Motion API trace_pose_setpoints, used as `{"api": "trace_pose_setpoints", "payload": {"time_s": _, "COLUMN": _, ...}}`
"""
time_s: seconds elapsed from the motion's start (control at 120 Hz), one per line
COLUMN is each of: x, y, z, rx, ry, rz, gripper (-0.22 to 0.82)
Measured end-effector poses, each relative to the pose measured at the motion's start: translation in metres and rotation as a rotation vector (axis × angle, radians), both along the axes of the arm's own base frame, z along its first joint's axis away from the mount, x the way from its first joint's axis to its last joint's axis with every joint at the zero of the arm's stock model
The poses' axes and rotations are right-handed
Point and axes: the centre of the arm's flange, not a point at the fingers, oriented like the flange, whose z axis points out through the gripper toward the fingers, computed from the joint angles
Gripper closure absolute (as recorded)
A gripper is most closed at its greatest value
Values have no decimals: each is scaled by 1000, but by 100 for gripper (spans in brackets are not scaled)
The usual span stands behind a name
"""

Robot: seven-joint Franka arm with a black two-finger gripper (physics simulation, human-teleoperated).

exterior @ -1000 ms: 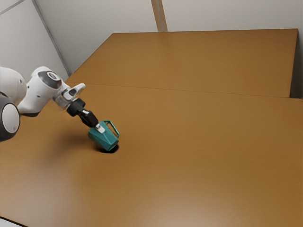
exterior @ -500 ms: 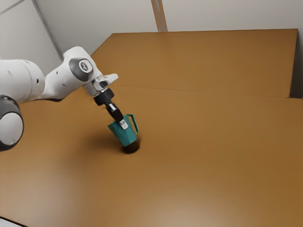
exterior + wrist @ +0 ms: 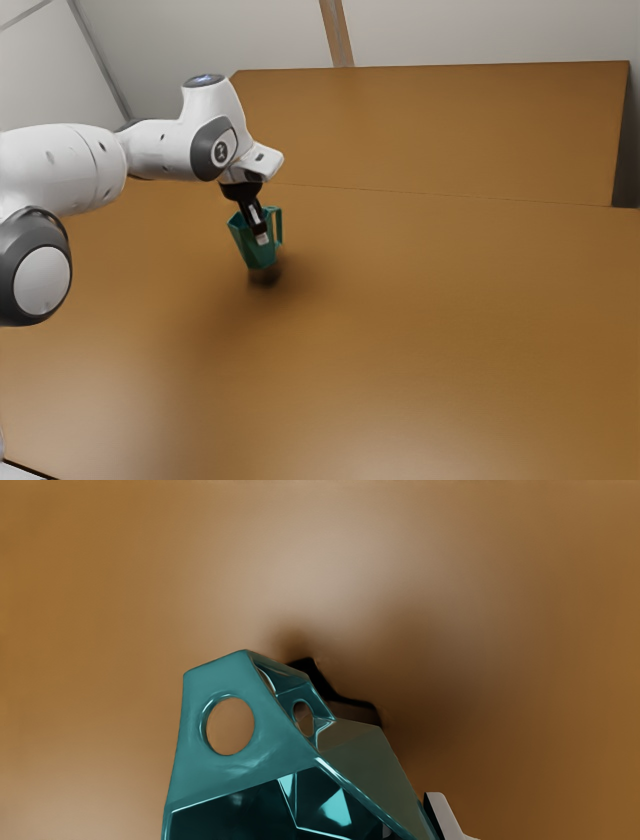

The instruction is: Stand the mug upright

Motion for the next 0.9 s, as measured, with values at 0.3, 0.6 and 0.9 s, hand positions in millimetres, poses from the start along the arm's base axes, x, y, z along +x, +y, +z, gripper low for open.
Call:
{"api": "trace_pose_setpoints", "payload": {"time_s": 0.3, "x": 16, "y": 3, "z": -1, "rx": -62, "ry": -139, "rz": 59, "gripper": 79}}
{"api": "trace_pose_setpoints", "payload": {"time_s": 0.6, "x": 23, "y": 1, "z": -31, "rx": -80, "ry": -146, "rz": 73, "gripper": 79}}
{"api": "trace_pose_setpoints", "payload": {"time_s": 0.9, "x": 24, "y": -5, "z": -25, "rx": -70, "ry": -162, "rz": 46, "gripper": 33}}
